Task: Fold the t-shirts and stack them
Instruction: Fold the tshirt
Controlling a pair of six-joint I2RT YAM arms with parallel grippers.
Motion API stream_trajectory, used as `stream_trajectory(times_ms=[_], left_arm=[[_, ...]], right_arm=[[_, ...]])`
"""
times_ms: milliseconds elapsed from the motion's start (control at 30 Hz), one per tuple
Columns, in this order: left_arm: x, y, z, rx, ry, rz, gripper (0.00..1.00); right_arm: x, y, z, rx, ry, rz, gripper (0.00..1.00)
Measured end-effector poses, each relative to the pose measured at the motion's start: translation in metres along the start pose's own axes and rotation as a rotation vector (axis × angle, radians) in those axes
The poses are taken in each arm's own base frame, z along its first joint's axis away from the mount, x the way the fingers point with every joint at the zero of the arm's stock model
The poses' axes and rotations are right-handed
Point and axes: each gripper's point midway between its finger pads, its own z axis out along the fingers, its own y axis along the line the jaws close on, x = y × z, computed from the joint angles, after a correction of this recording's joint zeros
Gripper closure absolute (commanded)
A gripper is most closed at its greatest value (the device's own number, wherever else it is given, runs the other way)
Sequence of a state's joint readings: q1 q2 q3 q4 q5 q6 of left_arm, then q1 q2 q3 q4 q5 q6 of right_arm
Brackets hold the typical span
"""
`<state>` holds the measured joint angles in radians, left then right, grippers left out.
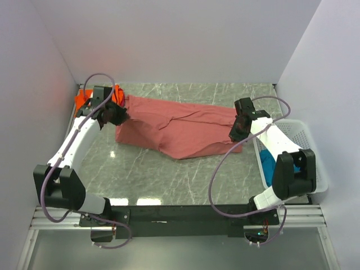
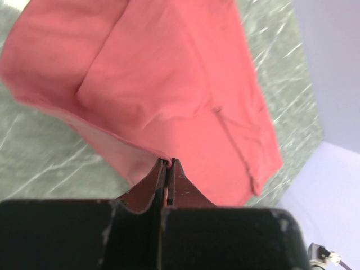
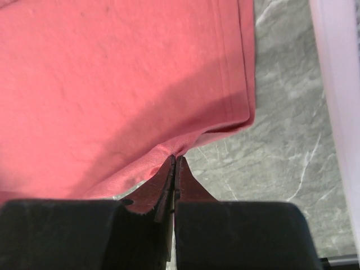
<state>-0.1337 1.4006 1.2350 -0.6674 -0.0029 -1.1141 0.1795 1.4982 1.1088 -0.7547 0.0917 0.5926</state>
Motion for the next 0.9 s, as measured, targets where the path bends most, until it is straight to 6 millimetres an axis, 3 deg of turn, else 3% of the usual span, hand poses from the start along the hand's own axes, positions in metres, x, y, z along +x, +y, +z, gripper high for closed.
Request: stream_trajectory(times_ms=[533, 667, 900], left_arm=[[-0.047, -0.073, 0.024, 0.147, -0.095, 0.100, 0.99], [-0.056, -0.088, 0.039, 0.173, -0.113, 0.139, 0.99], [-0.063, -0.103, 0.086, 0.168, -0.103, 0.188, 0.99]], right_arm=[[-0.049, 0.000, -0.003, 0.022, -0.030, 0.006, 1.00], [-0.049, -0.004, 0.008, 0.044, -0.003, 0.009, 1.00], [-0.050, -0.008, 0.024, 0.065, 0.039, 0.024, 1.00]])
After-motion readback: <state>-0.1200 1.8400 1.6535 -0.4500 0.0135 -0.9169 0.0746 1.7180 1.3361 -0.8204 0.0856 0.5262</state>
